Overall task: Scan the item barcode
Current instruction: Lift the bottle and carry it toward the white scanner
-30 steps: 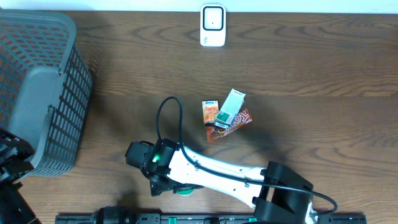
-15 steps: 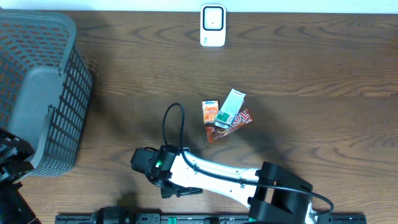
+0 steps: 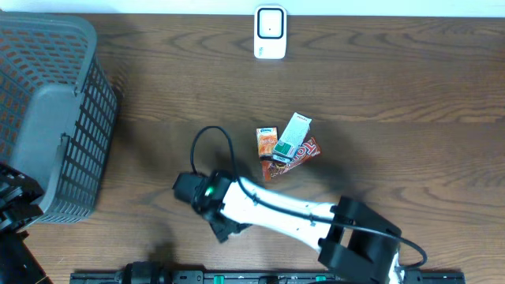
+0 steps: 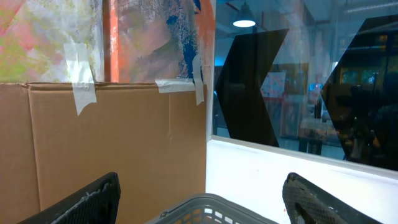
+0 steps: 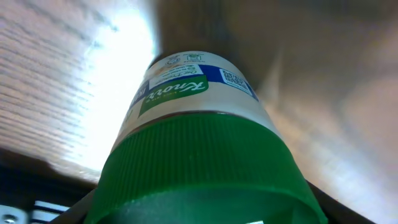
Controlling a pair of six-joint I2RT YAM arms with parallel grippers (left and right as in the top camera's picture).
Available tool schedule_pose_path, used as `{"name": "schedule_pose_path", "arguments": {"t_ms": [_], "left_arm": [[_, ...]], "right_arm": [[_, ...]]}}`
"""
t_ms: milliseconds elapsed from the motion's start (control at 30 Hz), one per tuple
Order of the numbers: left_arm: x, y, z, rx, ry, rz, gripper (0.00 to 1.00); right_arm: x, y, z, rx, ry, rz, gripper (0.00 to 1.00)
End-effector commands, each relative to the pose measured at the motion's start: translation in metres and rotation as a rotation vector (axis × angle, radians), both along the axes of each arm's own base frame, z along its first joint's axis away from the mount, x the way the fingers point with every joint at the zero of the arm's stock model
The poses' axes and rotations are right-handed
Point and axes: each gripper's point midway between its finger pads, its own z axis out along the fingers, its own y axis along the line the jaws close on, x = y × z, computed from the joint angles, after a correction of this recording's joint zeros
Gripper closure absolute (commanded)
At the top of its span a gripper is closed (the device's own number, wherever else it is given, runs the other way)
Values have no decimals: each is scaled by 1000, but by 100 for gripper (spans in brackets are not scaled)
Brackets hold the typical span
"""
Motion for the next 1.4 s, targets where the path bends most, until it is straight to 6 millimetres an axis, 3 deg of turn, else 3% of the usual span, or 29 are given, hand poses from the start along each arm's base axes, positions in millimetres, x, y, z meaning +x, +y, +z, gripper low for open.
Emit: {"name": "schedule_pose_path", "arguments": {"t_ms": [0,233,433,467,600,967,1367], "left_arm": [[-1,1,0,10,2,11,16],[-1,1,0,10,2,11,16],[-1,1,0,10,3,11,16],[-1,1,0,10,3,11,16],[0,1,-1,10,5,11,16],[1,1,-2,10,8,11,16],[1,1,-2,10,8,11,16]], "right_arm": [[28,-6,0,31,-25,264,46],[57,0,0,152,-24,525,40],[106,-10,3,42,-214,618,3],[114,-14,4,9,-246,629,1],[138,-30,12,-145,-357,657,1],[159,-60,28,-353,-448,653,1],[195,-66,40,-368,-588,502,1]]}}
